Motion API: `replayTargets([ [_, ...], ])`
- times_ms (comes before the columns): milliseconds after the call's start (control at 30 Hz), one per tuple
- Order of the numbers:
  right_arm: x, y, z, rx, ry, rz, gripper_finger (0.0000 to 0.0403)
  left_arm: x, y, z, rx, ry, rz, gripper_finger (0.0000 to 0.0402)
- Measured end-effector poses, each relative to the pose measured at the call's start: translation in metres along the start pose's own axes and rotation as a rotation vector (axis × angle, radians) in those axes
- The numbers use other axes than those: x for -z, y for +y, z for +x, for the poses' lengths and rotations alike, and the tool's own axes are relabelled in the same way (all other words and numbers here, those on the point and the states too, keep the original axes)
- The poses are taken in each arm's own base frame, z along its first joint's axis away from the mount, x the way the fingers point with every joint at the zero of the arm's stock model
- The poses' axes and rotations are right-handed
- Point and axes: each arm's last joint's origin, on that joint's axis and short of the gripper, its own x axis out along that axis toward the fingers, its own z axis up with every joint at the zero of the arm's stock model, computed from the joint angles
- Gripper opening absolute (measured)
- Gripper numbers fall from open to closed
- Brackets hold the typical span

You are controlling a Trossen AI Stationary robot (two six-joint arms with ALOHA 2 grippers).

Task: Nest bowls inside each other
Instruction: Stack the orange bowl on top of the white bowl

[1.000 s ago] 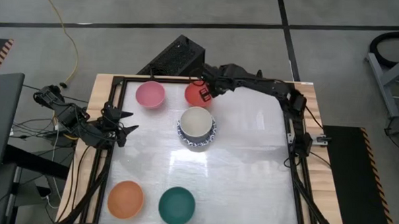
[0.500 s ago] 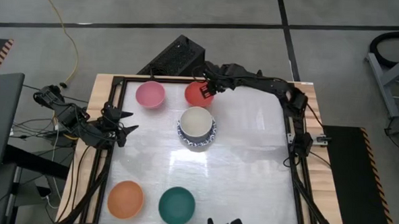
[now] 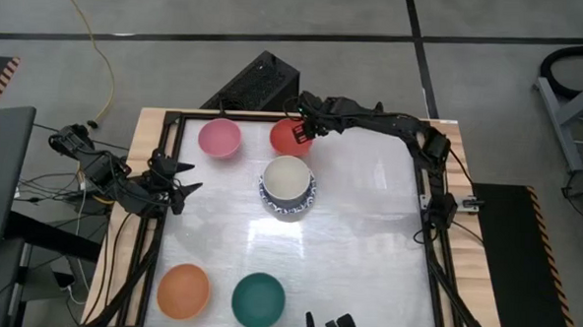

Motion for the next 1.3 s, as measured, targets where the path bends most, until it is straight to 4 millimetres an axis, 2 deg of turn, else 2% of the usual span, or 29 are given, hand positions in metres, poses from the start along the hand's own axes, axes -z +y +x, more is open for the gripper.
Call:
replayTargets([
  [567,0.017,0.0,0.025,-0.082,0.021,-0.002,0.0209,0.0,0.0,0.0,0.0,0.0,0.0,0.0279],
  [1033,0.018,0.0,0.025,-0.083,0.021,-0.003,0.0204,0.0,0.0,0.0,0.0,0.0,0.0,0.0279],
  [1167,0.02,0.003,0.028,-0.084,0.026,-0.01,0.0182,0.0,0.0,0.0,0.0,0.0,0.0,0.0279],
  [1300,0.024,0.004,0.033,-0.094,0.06,-0.031,0.0135,0.0,0.0,0.0,0.0,0.0,0.0,0.0279],
])
